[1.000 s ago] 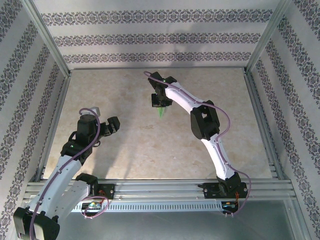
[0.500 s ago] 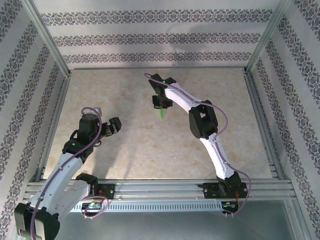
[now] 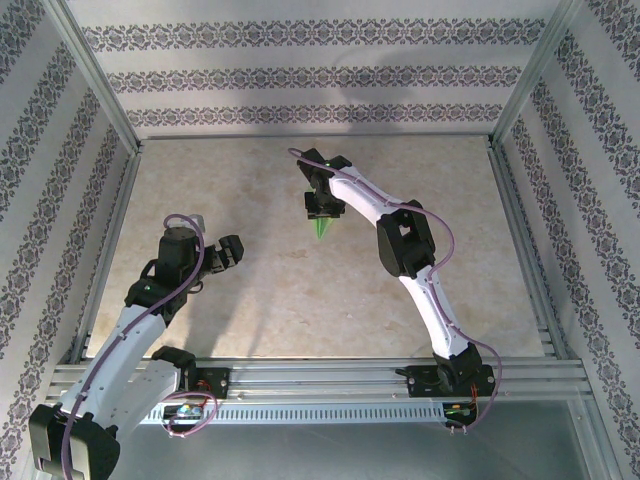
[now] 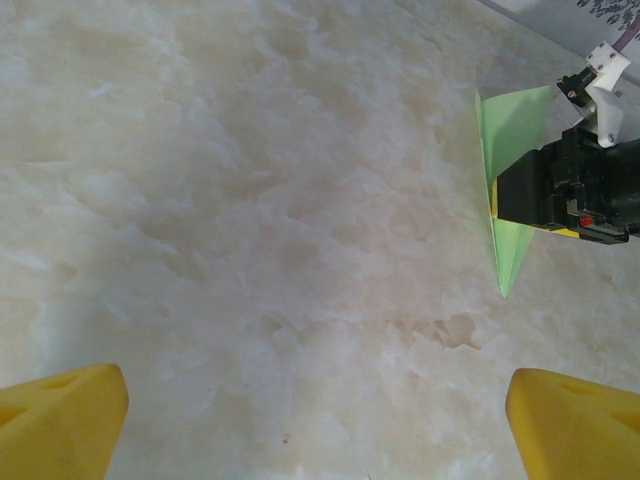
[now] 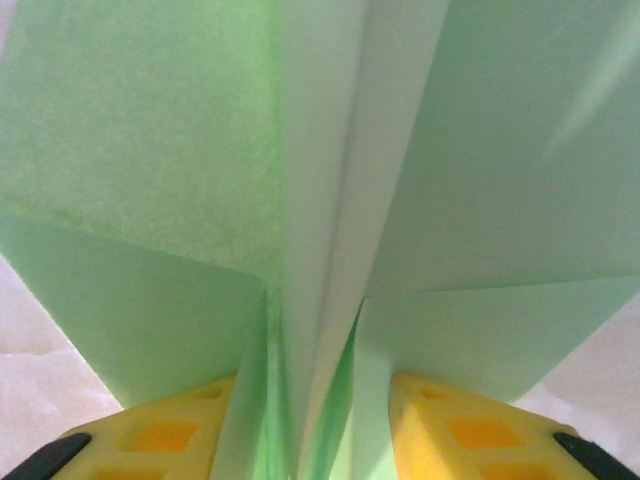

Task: Fold a paper plane with a square sheet of paper (fold left side to right side)
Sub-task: Place the paper plane at the top-center of the table.

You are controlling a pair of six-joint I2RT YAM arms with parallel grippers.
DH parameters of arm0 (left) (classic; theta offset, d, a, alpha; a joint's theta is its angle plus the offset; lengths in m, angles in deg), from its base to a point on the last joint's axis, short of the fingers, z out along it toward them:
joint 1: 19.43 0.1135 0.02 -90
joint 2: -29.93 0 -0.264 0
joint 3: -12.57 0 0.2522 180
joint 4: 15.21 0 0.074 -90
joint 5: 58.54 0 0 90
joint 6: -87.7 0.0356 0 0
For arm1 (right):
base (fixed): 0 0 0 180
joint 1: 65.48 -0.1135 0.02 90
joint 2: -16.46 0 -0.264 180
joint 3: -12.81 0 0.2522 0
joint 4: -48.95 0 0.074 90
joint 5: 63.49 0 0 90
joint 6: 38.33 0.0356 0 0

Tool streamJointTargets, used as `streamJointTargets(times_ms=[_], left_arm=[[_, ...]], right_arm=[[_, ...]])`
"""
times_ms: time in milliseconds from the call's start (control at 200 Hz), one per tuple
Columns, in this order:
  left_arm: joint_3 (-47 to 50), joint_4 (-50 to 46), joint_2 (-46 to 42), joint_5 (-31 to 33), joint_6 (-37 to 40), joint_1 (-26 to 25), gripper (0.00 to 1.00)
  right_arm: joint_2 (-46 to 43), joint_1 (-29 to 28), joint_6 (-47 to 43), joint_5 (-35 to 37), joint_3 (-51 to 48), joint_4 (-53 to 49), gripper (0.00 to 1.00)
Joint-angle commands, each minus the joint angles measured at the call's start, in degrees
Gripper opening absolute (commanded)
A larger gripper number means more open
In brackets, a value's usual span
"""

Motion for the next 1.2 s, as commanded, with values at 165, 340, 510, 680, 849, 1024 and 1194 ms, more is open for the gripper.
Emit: streamJointTargets(times_ms=[165, 340, 510, 680, 849, 1024, 1194], left_arm=[[-1.41, -1.59, -0.01, 0.57, 2.38, 0.98, 0.97], [-1.72, -2.09, -0.01, 0.73, 2.64, 0.98, 0.97], [-1.68, -2.04, 0.10, 0.91, 2.63, 0.98, 0.97], [-1.98, -2.10, 0.35, 1.07, 2.95, 0.98, 0.97], [-2.72, -2.10, 0.90, 1.00, 3.02, 0.98, 0.98], [-3.35, -2.27, 1.23, 1.02, 3.18, 0.98, 0.98], [-3.79, -2.53, 1.22, 1.01, 3.20, 0.98, 0.98]], right_arm=[[-0.21, 0.33, -1.27, -0.80, -3.13, 0.29, 0.49], [-1.42, 0.50, -2.70, -1.11, -5.73, 1.09, 0.53], [-2.85, 0.50, -3.94, -0.73, -6.72, 1.36, 0.57], [-4.66, 0.38, -5.06, 0.61, -6.91, 1.36, 0.61], [-6.34, 0.24, -4.10, 0.36, -6.83, 1.12, 0.61], [-7.70, 0.08, -2.67, 0.53, -6.81, 0.66, 0.61], [-9.48, -0.44, -1.21, 0.72, -7.74, 0.83, 0.61]])
